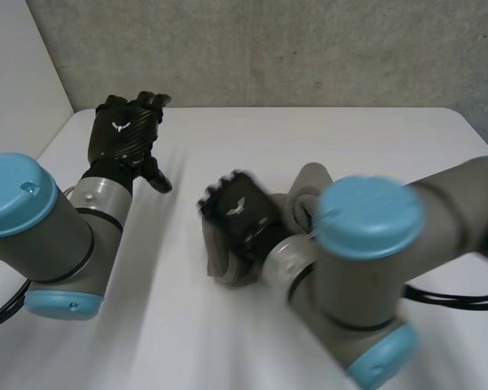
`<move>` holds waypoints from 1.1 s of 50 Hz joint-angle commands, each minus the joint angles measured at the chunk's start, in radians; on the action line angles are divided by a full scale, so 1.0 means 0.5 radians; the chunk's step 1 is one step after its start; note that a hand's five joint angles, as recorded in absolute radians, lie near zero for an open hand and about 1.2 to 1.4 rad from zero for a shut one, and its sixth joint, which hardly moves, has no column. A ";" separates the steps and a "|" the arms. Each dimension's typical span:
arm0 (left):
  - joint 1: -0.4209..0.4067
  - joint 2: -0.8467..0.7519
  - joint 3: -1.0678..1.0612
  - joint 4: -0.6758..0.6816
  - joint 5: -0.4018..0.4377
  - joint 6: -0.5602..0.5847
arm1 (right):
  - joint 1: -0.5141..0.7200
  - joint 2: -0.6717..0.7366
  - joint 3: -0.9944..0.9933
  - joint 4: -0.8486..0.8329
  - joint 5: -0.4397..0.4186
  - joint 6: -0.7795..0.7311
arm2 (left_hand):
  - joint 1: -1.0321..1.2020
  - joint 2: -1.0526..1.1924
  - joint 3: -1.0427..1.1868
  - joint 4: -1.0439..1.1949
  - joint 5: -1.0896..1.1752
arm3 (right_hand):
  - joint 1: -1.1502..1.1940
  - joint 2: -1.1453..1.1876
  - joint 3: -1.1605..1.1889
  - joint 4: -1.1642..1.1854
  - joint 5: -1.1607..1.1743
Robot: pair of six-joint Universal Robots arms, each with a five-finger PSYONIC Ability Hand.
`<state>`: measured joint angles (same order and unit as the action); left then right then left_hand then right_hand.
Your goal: Fold the towel.
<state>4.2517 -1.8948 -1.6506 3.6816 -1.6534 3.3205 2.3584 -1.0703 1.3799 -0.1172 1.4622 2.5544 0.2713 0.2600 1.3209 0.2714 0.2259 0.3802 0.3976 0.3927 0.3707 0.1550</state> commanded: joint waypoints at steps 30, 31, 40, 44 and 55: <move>-0.100 -0.116 0.012 0.003 0.009 -0.036 | -0.922 -0.016 0.345 0.087 -0.001 0.211 | -0.162 -0.140 -2.262 -0.163 -0.421 | 0.202 0.168 0.177 0.221 0.304; -0.103 -0.122 0.012 0.003 0.009 -0.036 | -0.961 -0.047 0.385 0.087 -0.010 0.202 | -0.162 -0.140 -2.262 -0.163 -0.421 | 0.208 0.173 0.183 0.227 0.309; -0.122 -0.165 0.012 0.003 0.012 -0.033 | -1.142 -0.062 0.514 0.053 -0.102 0.141 | -0.157 -0.134 -2.256 -0.157 -0.415 | 0.302 0.267 0.277 0.321 0.403; -0.134 -0.171 0.012 0.003 0.012 -0.033 | -1.158 -0.047 0.495 0.050 -0.102 0.128 | -0.157 -0.134 -2.256 -0.157 -0.415 | 0.343 0.308 0.318 0.362 0.444; -0.137 -0.183 0.012 0.006 0.012 -0.033 | -1.146 -0.029 0.508 0.050 -0.111 0.134 | -0.157 -0.134 -2.256 -0.157 -0.415 | 0.679 0.644 0.654 0.698 0.780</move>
<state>4.1828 -1.9826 -1.6451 3.6840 -1.6474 3.3042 1.7769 -1.0923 1.6315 -0.0946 1.4073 2.6202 0.2705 0.2600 1.3209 0.2714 0.2259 0.7520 0.7525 0.7555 0.7534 0.5717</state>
